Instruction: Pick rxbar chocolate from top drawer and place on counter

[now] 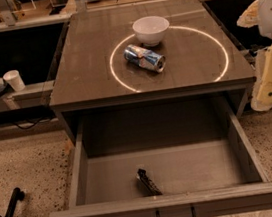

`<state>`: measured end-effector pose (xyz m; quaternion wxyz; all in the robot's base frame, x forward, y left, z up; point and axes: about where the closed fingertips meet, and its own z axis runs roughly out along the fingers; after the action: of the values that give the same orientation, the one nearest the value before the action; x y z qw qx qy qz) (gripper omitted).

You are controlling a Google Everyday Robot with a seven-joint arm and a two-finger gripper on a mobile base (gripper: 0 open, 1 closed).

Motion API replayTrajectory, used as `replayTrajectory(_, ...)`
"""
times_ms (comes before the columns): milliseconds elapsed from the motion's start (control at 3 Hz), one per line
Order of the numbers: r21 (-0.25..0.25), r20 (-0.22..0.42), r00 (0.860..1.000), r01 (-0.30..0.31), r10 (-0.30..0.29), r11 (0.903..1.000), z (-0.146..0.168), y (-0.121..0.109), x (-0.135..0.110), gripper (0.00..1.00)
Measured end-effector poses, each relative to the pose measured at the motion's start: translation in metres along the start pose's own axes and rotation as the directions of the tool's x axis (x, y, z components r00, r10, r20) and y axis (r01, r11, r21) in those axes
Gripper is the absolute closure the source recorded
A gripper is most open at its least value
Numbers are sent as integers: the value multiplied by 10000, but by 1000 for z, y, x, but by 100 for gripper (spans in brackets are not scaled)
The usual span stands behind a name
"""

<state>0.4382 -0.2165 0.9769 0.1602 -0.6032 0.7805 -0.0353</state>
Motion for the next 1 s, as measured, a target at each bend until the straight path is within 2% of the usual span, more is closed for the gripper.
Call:
replayTrajectory(333, 16, -4, 10000, 26, -26, 10000, 2, 0, 0, 0)
replayTrajectory(667, 157, -58, 9995, 309, -308, 9994, 29, 5, 0, 0)
replayTrajectory(1000, 436, 15, 9947, 1031, -1033, 9937, 69, 24, 10, 0)
